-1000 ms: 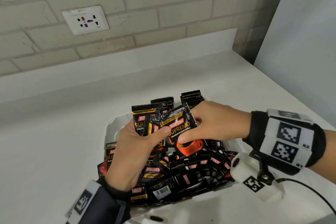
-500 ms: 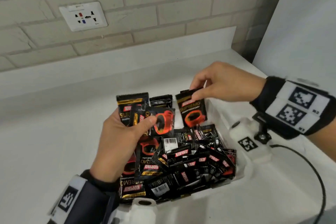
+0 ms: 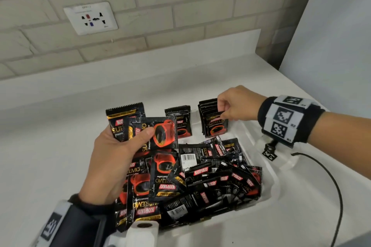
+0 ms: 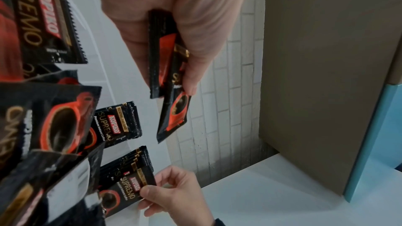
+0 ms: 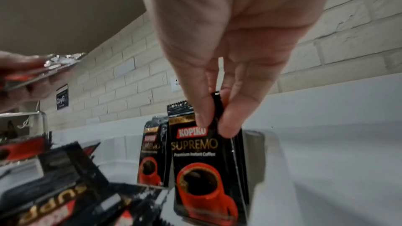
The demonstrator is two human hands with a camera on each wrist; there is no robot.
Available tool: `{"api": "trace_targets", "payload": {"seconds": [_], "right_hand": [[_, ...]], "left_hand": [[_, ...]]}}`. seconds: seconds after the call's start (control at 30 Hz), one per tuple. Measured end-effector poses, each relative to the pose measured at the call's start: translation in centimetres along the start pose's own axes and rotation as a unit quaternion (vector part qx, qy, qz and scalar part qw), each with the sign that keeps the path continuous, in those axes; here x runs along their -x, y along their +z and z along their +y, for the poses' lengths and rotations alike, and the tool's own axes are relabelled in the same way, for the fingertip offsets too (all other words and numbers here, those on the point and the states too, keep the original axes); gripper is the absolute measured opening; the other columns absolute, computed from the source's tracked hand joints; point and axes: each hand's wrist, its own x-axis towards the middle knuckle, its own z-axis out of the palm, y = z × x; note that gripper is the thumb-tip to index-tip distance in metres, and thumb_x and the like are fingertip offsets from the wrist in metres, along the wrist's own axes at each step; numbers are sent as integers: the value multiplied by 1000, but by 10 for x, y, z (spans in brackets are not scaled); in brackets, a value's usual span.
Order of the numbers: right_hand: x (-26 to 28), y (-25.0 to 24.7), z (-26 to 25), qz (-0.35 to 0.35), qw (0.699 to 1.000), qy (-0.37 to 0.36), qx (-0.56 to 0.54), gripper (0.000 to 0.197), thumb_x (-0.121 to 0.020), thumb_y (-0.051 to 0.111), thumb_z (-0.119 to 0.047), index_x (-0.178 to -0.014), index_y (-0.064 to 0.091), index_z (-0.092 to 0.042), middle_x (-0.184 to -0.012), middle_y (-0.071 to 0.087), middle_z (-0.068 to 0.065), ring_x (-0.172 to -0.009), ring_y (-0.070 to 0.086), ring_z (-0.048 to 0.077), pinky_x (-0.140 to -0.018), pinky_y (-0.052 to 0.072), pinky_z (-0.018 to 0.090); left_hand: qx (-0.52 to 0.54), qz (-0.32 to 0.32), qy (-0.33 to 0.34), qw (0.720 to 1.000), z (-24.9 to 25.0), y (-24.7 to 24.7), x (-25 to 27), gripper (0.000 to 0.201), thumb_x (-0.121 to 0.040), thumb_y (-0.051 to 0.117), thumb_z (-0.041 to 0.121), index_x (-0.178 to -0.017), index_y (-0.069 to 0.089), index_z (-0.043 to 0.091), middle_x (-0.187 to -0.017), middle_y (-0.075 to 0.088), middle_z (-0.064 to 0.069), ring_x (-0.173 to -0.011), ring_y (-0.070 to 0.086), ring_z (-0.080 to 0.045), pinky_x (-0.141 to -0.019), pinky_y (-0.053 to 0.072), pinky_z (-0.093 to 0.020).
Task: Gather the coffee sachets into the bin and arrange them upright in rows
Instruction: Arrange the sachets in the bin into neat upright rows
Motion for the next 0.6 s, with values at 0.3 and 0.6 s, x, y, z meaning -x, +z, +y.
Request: {"api": "trace_targets", "payload": {"seconds": [0.3,0.6], "right_hand": [[-5,6,1,2,999,-7,36,7,-84,64,-11,-90,60,-11,-71,47,-10,-75,49,12,-55,33,13],[-3,-9,5,68,995,-28,61,21,-83,65,-20,-93,47,-18,-76,37,-11,-79,41,14,-57,28,22]], "left_hand": [[14,-11,-8,1000,-3,3,-1,15,-59,69,14,-68,67,25,-74,74,1,-68,71,-13,-69,49,-35],[13,-12,-10,1000,-5,5,-2,21,-58,70,15,-78,64,19,-75,74,0,-68,70,-13,-68,50,-33]]}}
